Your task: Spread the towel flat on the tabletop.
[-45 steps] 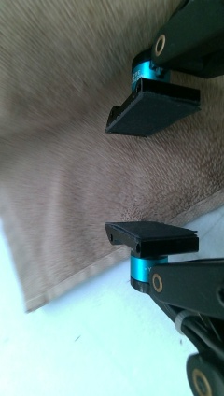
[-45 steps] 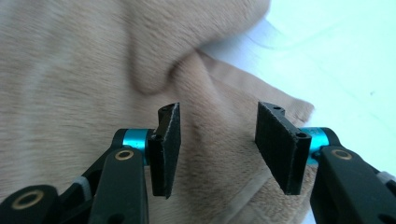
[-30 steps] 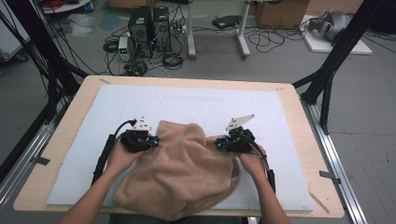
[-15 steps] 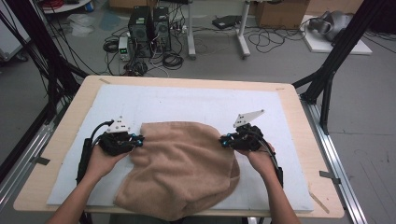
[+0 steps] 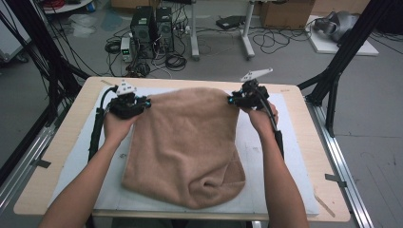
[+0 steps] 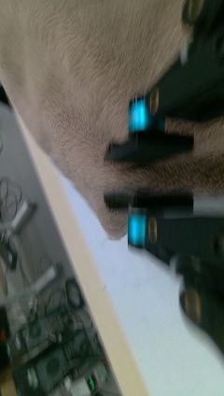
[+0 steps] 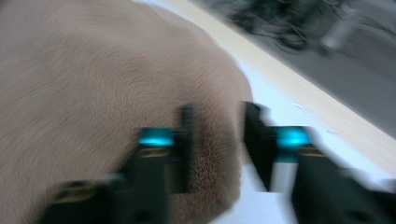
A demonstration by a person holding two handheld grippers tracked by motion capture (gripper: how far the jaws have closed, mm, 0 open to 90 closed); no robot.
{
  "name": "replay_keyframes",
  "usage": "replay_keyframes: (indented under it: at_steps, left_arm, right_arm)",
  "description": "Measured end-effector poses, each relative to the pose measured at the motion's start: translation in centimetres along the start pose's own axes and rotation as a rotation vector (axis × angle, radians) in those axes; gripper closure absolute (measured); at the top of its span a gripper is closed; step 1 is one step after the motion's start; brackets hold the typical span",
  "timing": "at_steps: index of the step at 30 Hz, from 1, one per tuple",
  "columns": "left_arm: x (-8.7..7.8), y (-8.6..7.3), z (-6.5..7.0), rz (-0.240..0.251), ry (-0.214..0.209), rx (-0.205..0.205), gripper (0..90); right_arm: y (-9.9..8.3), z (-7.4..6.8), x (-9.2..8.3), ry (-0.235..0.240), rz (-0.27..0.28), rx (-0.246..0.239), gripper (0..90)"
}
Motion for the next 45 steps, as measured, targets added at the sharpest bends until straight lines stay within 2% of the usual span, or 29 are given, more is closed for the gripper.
replay_keyframes:
  at_steps: [1,3,4,6,8,10,12,14,16,18,20,23,25,28,31,34,37,39,41,45]
  left_arm:
    - [0.3,-0.2,-0.2,-0.020,-0.019,-0.010,57.0]
    - [0.5,-1.1,0.0,-0.058,-0.060,0.007,54.5]
    - [0.5,-1.6,0.2,-0.071,-0.080,0.019,53.3]
    - [0.3,-2.7,0.6,-0.082,-0.090,0.036,52.0]
    - [-0.1,-3.7,1.0,-0.091,-0.119,0.048,51.6]
    - [-0.6,-4.7,1.5,-0.094,-0.129,0.058,50.9]
    - [-1.2,-5.7,1.9,-0.112,-0.151,0.068,49.3]
    - [-2.0,-6.5,2.4,-0.102,-0.162,0.076,49.2]
    - [-2.8,-7.4,2.9,-0.097,-0.180,0.077,48.2]
    - [-3.7,-8.2,3.5,-0.098,-0.187,0.096,46.9]
    - [-4.5,-8.9,4.0,-0.103,-0.198,0.107,46.0]
    - [-6.0,-10.2,4.9,-0.080,-0.199,0.141,43.0]
    - [-7.0,-11.1,5.3,-0.063,-0.208,0.142,41.7]
    - [-8.0,-12.4,6.0,-0.056,-0.234,0.132,41.1]
    - [-8.5,-13.8,6.7,-0.080,-0.234,0.165,40.7]
    - [-8.3,-15.3,7.1,-0.126,-0.242,0.185,41.2]
    - [-7.7,-16.4,7.5,-0.178,-0.261,0.204,46.4]
    - [-7.3,-16.9,7.8,-0.207,-0.270,0.210,51.3]
    - [-7.2,-17.0,8.0,-0.193,-0.269,0.222,58.3]
    - [-7.1,-16.8,8.4,-0.184,-0.258,0.248,78.4]
  right_arm:
    - [0.0,0.4,0.2,0.023,0.014,0.044,56.5]
    - [-0.8,0.3,0.8,0.052,0.004,0.070,54.0]
    - [-1.4,-0.1,1.2,0.067,-0.015,0.056,53.4]
    - [-2.7,-1.0,1.8,0.084,-0.055,0.024,52.1]
    - [-3.9,-2.1,2.1,0.125,-0.065,0.023,51.9]
    - [-4.9,-3.2,2.0,0.160,-0.103,0.018,49.8]
    - [-5.4,-4.6,1.4,0.183,-0.070,-0.004,50.2]
    - [-6.0,-5.8,0.7,0.202,-0.072,-0.022,49.6]
    - [-6.4,-7.0,-0.1,0.218,-0.038,-0.046,49.9]
    - [-7.0,-8.1,-0.9,0.234,-0.039,-0.072,49.9]
    - [-7.6,-9.2,-1.5,0.244,-0.016,-0.095,50.1]
    - [-8.7,-10.9,-2.2,0.267,-0.010,-0.131,50.3]
    - [-9.5,-11.9,-2.5,0.283,-0.002,-0.152,50.4]
    - [-10.8,-13.0,-2.6,0.299,-0.009,-0.161,50.4]
    - [-12.0,-13.8,-2.5,0.324,-0.006,-0.156,50.8]
    - [-13.2,-14.8,-1.9,0.349,-0.029,-0.165,51.3]
    - [-14.6,-15.9,-0.9,0.400,-0.093,-0.155,51.8]
    - [-15.2,-16.4,-0.2,0.400,-0.126,-0.177,54.1]
    - [-15.6,-16.7,0.4,0.394,-0.152,-0.193,58.5]
    - [-15.7,-16.4,0.8,0.385,-0.128,-0.179,76.5]
Point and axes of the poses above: each handheld gripper's, and its own axes: x roughly forward along the jaws, y roughly out of its top, z roughly to its right, the point moved 6 cm from there along x, roughly forward along the jaws, and after that the axes turned 4 degrees about -z, right-handed, at the moved point
